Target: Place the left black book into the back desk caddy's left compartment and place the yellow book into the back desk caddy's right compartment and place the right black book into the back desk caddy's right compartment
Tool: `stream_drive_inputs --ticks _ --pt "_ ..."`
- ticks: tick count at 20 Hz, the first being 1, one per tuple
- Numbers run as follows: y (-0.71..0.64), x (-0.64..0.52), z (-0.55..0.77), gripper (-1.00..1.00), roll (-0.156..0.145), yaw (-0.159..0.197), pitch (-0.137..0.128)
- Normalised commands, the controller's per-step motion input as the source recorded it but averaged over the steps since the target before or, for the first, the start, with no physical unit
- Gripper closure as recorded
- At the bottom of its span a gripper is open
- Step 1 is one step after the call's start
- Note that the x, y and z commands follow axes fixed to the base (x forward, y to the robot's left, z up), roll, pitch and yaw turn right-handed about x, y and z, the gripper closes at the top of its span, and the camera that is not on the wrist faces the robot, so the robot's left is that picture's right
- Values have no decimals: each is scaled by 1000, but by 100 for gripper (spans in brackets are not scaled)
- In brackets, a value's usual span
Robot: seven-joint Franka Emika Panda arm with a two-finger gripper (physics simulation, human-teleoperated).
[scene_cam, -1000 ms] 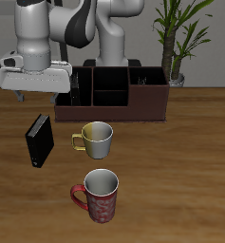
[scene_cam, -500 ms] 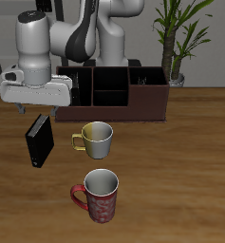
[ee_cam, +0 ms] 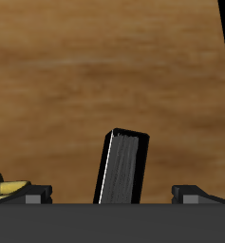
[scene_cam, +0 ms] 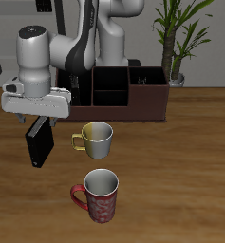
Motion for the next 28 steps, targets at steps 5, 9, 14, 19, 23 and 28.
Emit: stream_drive_inputs --ticks 5,9,14,19,23,28 --pt "29 34 -115 -100 5 -16 10" --pt "-39 54 -281 -100 -10 -30 30" --pt "-80 37 -98 100 -27 -27 13" --pt "13 9 -33 100 0 4 0" --pt "132 -77 182 100 7 -5 -23" --pt "115 -191 462 100 -37 -3 -51"
